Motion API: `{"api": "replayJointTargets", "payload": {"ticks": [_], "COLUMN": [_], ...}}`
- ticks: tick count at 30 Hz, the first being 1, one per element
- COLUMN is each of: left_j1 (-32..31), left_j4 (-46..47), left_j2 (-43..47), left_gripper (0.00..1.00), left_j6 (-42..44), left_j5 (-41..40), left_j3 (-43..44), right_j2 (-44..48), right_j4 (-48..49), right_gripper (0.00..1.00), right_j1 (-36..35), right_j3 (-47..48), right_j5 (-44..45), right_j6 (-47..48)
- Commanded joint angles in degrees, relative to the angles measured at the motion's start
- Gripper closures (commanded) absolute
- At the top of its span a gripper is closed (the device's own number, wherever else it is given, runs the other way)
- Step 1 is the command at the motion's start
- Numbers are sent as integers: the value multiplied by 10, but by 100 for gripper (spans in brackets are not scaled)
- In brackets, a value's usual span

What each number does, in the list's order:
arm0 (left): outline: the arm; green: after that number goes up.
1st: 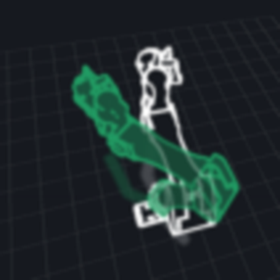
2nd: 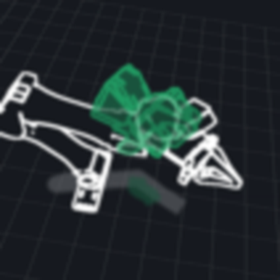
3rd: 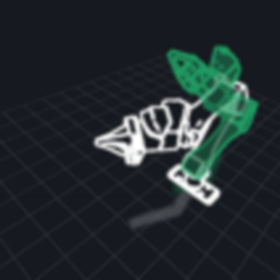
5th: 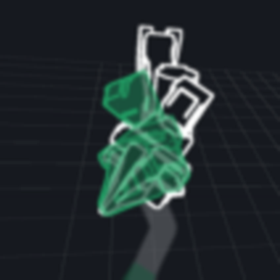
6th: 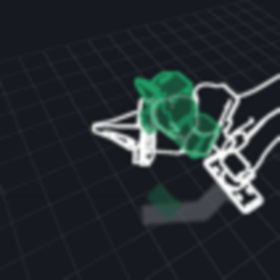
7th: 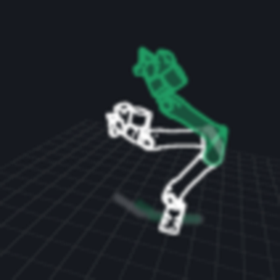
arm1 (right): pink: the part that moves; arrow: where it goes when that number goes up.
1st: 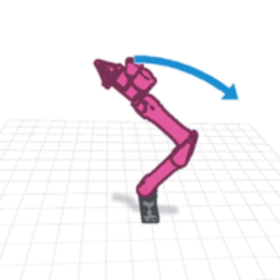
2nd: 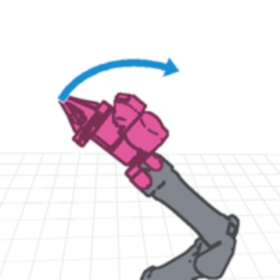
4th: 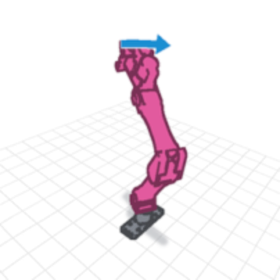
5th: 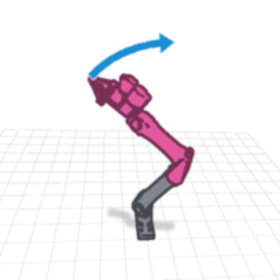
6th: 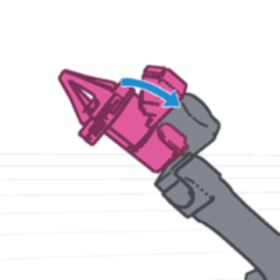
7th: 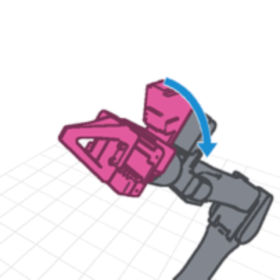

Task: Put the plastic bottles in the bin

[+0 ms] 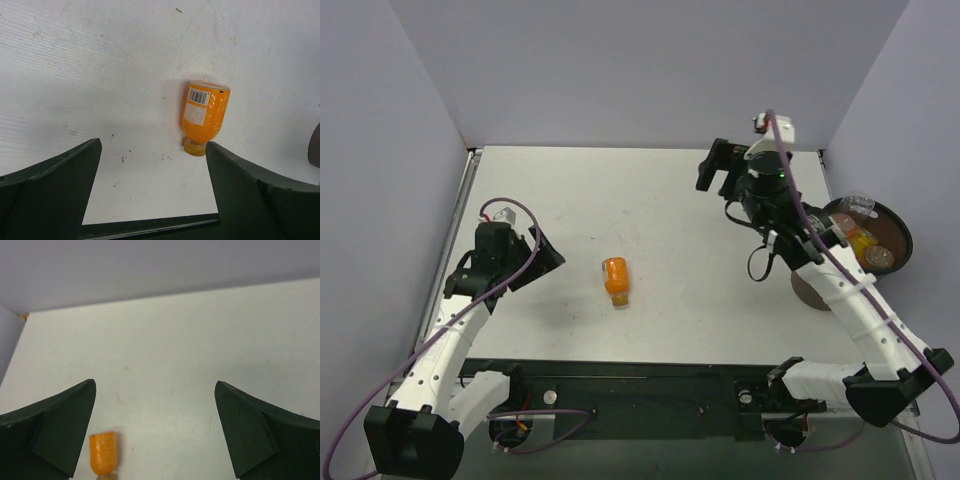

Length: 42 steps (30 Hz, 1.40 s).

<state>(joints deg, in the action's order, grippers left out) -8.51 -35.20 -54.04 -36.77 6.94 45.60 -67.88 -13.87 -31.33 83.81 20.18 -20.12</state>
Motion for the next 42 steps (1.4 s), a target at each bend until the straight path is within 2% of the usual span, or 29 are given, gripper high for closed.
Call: {"api": "replayJointTargets", "payload": {"ticks": [1,4,6,7,10,12,18,23,30,32,35,38,42], "left_j1": [8,8,9,9,10,10,13,14,16,16,15,15,16], "left_j4": [-5,-8,-35,-38,-39,-33,-29,-22,-36,-40,-39,-40,-43], "left_j2": [4,7,12,15,33,46,55,77,61,61,72,75,80], "left_gripper": [3,3,3,3,3,3,3,3,3,3,3,3,3], "left_j6": [-13,-15,-8,2,15,10,-4,10,30,32,34,35,35], "left_j5": [-27,-41,-57,-61,-89,-99,-80,-91,-55,-54,-56,-56,-60], "left_j3": [25,37,48,48,32,20,15,3,12,13,14,16,16], "right_j2": [-51,-90,-120,-138,-187,-220,-320,-382,-447,-463,-477,-476,-446], "right_j4": [-39,-33,-45,-53,-11,15,28,39,44,44,56,71,70], "right_gripper": [0,0,0,0,0,0,0,1,2,6,18,38,55], "right_j1": [-42,-120,-146,-148,-157,-176,-232,-234,-232,-229,-225,-220,-211], "right_j3": [-64,-106,-118,-125,-164,-170,-122,-85,-35,-22,-17,-31,-51], "right_j5": [-49,8,21,-11,-105,-108,-89,-88,-81,-88,-109,-125,-118], "right_j6": [-97,-105,-135,-176,-213,-215,-194,-186,-179,-183,-187,-195,-190]}}
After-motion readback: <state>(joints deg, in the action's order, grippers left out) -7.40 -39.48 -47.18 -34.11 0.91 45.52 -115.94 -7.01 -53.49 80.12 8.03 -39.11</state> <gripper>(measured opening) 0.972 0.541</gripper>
